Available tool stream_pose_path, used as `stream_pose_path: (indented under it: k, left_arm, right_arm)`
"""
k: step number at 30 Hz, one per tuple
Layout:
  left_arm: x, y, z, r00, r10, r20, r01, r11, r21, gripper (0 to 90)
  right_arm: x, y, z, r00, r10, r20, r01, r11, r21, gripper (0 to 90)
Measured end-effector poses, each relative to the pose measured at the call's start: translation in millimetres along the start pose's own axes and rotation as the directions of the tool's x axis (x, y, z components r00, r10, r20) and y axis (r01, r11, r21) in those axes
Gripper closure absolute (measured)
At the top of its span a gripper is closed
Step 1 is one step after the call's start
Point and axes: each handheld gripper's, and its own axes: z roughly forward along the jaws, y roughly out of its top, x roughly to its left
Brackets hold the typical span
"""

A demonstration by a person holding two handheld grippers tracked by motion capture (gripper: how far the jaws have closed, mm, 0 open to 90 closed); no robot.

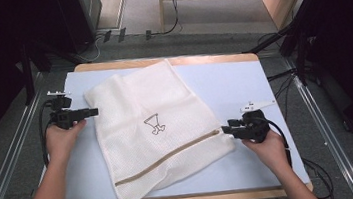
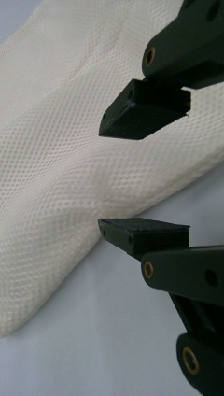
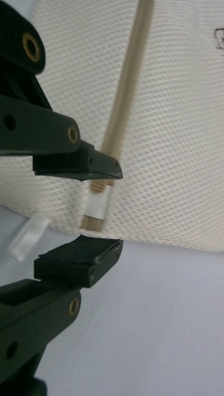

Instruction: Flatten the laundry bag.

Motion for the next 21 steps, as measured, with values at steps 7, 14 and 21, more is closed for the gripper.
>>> stream_pose_path:
  k: [7,14,21]
  left_arm:
    - [-24.2,-34.8,-22.5,0.9997,0.022,-0.009,-0.021,0.9995,0.023,48.8]
    - [-39.8,-59.4,-27.5,0.9992,0.012,-0.038,-0.009,0.9977,0.066,49.0]
    - [-48.6,-76.4,-21.0,0.9994,-0.033,-0.003,0.034,0.9964,0.078,49.5]
  right_arm:
    - [-7.3,25.0,25.1,0.9999,0.011,-0.007,-0.011,0.999,-0.030,56.8]
    - [-14.9,49.7,52.9,0.9997,-0.002,0.026,0.003,1.000,-0.027,56.5]
    - [-19.7,62.6,85.1,0.9997,0.012,0.019,-0.013,1.000,0.015,54.6]
